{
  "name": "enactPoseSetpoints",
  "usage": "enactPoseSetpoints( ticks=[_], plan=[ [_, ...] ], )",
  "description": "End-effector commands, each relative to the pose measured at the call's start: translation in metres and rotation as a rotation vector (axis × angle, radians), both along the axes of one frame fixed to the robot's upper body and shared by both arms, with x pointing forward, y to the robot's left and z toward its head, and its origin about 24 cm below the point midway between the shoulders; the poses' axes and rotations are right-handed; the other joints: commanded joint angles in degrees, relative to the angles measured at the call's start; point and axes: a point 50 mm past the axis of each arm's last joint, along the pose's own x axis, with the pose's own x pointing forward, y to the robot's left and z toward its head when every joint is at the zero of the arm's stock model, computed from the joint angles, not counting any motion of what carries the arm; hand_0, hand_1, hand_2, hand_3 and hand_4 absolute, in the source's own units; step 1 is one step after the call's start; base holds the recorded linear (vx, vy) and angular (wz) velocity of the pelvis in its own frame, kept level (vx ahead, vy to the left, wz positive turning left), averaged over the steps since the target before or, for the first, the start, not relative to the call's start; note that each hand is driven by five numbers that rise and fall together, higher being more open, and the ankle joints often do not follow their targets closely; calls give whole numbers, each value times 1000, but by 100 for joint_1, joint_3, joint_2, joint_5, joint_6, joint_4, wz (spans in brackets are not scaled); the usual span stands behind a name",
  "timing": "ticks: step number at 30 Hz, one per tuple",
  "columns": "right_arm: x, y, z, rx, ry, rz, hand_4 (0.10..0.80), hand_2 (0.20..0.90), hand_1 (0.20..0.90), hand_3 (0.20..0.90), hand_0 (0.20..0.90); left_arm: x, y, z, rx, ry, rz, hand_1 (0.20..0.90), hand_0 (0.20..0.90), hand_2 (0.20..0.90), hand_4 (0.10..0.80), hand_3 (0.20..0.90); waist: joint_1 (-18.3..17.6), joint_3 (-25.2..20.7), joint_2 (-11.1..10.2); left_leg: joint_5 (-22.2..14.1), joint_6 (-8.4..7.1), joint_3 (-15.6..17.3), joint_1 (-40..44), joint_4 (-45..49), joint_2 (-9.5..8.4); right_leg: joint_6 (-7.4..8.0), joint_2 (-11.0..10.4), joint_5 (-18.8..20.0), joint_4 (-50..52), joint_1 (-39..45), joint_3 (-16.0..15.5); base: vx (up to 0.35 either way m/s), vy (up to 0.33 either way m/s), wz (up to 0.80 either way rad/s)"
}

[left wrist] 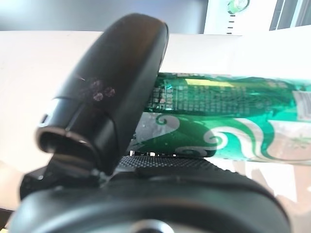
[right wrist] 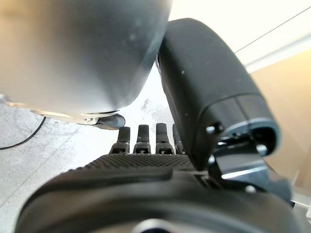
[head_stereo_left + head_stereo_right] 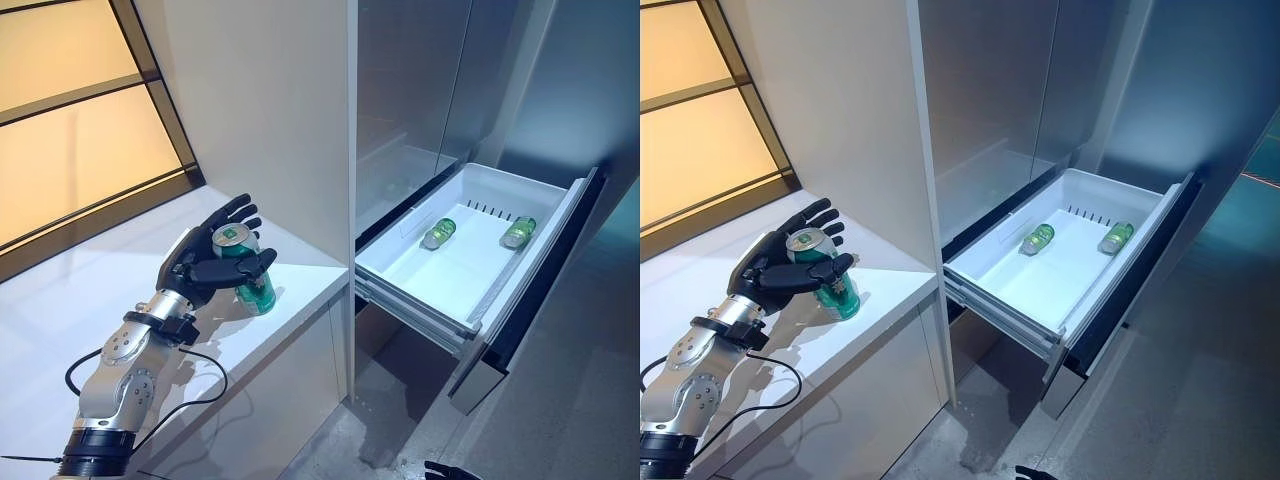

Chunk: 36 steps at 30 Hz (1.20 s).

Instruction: Put drinks into fridge and close the fridge

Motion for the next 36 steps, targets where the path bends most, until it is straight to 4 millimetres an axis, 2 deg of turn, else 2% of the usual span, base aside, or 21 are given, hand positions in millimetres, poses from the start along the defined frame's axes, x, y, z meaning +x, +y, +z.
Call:
enactPoseSetpoints(
  ticks=[1,11,12,13,14,17,25,29,32,36],
  plan=[
    [-2,-7,1,-9,14,16,800,900,900,900,900,21,0,67,52,-267,-18,900,900,900,800,900,-82,-54,-63,-386,135,121,-127,167,-292,302,117,-784,530,2,225,10,4,-4],
    [-2,-7,1,-10,16,10,800,900,900,900,900,21,0,65,52,-260,-24,900,900,900,800,900,-90,-60,-62,-386,136,144,-125,163,-289,306,116,-779,526,-1,233,2,1,-1],
    [-2,-7,1,-10,16,10,800,900,900,900,900,21,-1,66,51,-262,-26,846,846,846,737,837,-90,-58,-60,-386,137,142,-127,166,-290,306,116,-779,531,-5,234,0,0,0],
    [-2,-7,1,-10,16,9,800,900,900,900,900,21,-1,67,50,-265,-27,629,629,629,484,584,-89,-58,-62,-386,139,141,-130,169,-291,304,115,-779,531,-5,236,0,0,0],
    [-2,-7,1,-10,16,9,800,900,900,900,900,21,-1,67,50,-265,-28,629,629,629,484,584,-89,-58,-62,-386,140,142,-131,171,-292,304,115,-779,531,-6,238,0,0,0],
    [-2,-7,1,-9,14,7,800,900,900,900,900,22,-2,68,50,-269,-34,300,300,300,100,200,-99,-50,-62,-392,141,148,-130,180,-292,303,113,-780,541,-11,241,0,0,0],
    [-2,-7,1,-10,13,8,800,900,900,900,900,21,-4,69,30,-281,-54,300,300,300,100,200,-111,-59,-63,-399,143,170,-124,179,-289,310,113,-779,534,-8,253,3,1,-4],
    [1,-7,2,-4,-9,7,800,900,900,900,900,21,-10,77,-49,-316,-111,300,300,300,100,200,-110,-64,-70,-400,144,168,-129,181,-292,311,116,-773,527,-9,256,1,1,-2],
    [15,-5,6,-1,-92,33,800,900,900,900,900,16,-20,89,-120,-377,-200,300,300,300,100,200,-103,-65,-78,-398,142,160,-120,171,-284,306,115,-771,532,-7,247,0,0,0],
    [50,8,19,-18,-276,209,800,900,900,900,900,7,-36,104,-180,-475,-331,300,300,300,100,200,-104,-61,-106,-382,144,132,-136,160,-280,302,105,-766,537,-18,233,0,0,0]
  ],
)
